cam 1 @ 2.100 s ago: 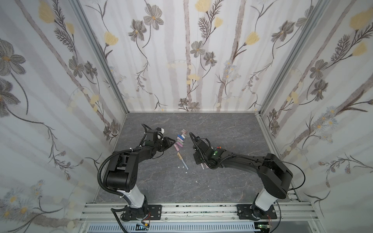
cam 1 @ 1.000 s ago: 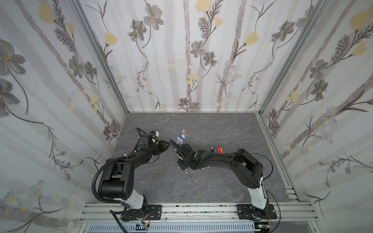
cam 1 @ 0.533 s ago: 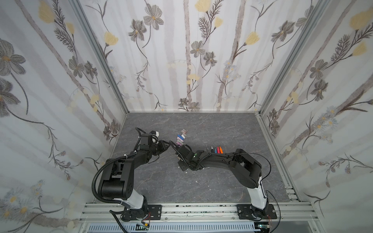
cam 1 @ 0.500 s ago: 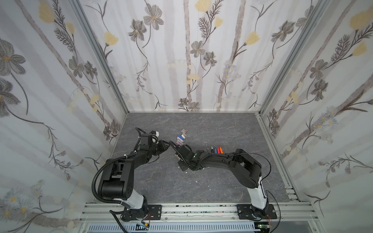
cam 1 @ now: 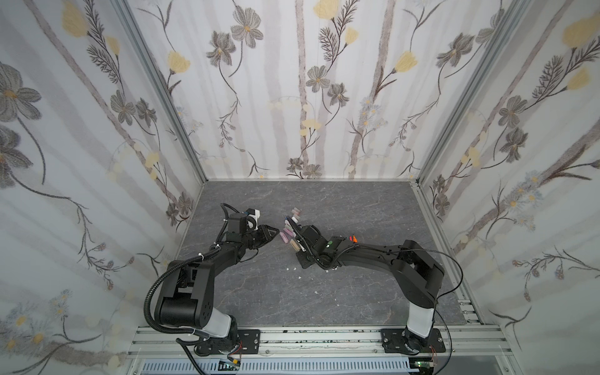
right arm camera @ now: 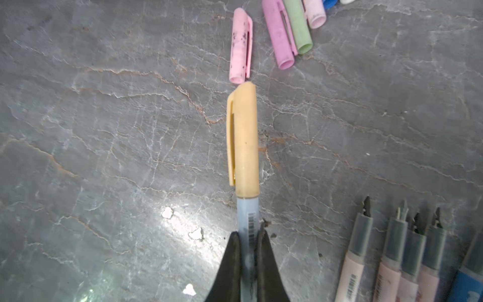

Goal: Remove pen caps from pens
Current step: Pick up the pen from the center of the table, then open the pen cap on the pen.

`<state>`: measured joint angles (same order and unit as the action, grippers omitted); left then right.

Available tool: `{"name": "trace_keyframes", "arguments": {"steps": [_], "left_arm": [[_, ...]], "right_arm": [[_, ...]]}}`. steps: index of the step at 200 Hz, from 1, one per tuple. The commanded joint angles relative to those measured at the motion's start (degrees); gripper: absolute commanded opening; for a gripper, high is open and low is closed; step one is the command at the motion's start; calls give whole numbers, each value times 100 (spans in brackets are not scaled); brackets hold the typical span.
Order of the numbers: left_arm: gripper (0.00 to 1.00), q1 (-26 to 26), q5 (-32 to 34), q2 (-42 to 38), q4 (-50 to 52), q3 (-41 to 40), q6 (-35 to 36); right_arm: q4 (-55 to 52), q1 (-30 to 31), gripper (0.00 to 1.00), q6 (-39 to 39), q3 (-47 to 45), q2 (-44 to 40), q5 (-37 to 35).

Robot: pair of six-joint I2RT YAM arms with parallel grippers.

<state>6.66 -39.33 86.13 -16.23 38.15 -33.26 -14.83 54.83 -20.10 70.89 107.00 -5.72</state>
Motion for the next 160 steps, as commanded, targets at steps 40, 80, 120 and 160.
{"name": "trace_keyframes", "arguments": {"steps": [40, 80, 120, 160], "left_arm": [[33, 446, -323, 94, -668, -115, -539], [34, 843, -404, 380, -1364, -102, -1040], [34, 1192, -394, 685, -1710, 38, -1276], [34, 1257, -346, 831, -1757, 116, -1305]], "right_arm": [[623, -374, 0, -317, -419, -580, 434], [751, -429, 0, -357, -418, -618, 514], [831, -437, 0, -389, -452, -646, 579], [894, -451, 0, -398, -533, -749, 617]]}}
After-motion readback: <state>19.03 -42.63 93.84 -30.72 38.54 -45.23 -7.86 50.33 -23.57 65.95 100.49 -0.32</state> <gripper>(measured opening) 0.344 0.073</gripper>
